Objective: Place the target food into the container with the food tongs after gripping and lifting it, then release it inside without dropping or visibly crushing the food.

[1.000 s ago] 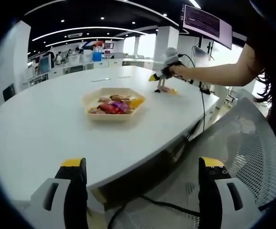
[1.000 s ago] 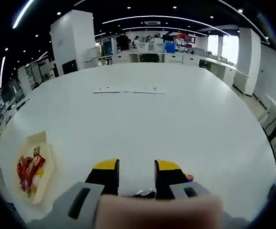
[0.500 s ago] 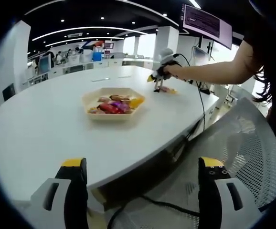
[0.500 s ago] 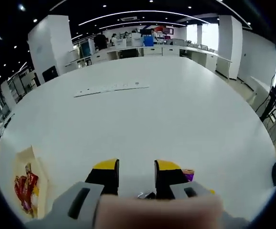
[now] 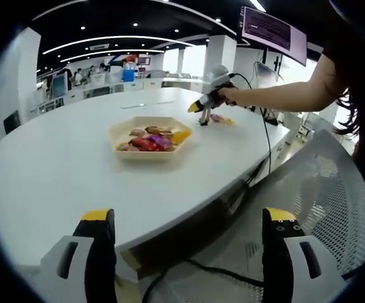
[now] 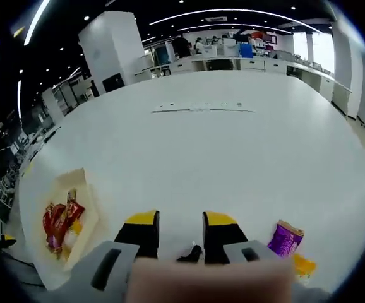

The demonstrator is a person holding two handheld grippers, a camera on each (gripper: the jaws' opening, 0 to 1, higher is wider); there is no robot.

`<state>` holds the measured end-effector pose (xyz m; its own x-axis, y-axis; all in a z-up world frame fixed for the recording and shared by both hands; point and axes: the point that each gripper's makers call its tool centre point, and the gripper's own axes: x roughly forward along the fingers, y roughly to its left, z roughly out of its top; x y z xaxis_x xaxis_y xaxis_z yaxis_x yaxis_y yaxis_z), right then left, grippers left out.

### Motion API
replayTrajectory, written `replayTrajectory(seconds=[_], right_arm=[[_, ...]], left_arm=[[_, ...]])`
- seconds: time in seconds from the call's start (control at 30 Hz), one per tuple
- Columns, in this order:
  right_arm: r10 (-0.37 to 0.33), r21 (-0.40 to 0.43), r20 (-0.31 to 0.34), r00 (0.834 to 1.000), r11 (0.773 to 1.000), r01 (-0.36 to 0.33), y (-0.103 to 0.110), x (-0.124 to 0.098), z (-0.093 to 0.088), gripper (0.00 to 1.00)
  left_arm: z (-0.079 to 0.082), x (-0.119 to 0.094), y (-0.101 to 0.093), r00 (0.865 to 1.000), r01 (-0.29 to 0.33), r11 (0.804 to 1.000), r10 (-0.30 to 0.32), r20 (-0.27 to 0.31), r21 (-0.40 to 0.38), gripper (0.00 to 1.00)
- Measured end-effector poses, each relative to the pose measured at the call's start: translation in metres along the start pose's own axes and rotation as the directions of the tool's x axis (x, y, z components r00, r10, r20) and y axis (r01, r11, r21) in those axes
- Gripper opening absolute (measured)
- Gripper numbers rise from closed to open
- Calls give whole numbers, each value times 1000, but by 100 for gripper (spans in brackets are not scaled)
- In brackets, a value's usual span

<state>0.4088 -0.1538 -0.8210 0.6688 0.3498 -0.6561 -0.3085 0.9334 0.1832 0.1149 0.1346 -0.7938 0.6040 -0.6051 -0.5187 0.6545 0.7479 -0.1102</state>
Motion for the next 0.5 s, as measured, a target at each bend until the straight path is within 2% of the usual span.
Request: replayTrajectory(seconds=[0.3, 0.37, 0.4, 0.5], right_arm=[[-80, 14, 10, 997, 997, 80, 2, 5, 3, 30], [-100, -28, -1, 995, 995, 100, 4, 6, 2, 29], [-120, -92, -11, 993, 989, 118, 4, 6, 1, 29], [-136, -148, -12, 991, 980, 132, 11, 7, 0, 29]], left_arm=[[0, 0, 0, 1000, 2, 1000, -2, 0, 1, 94], [0, 0, 0, 1000, 1, 1000, -1, 1, 2, 94], [0, 0, 0, 1000, 1, 1000, -1, 1, 2, 94], [0, 0, 0, 1000, 2, 1000, -2, 1, 3, 94]])
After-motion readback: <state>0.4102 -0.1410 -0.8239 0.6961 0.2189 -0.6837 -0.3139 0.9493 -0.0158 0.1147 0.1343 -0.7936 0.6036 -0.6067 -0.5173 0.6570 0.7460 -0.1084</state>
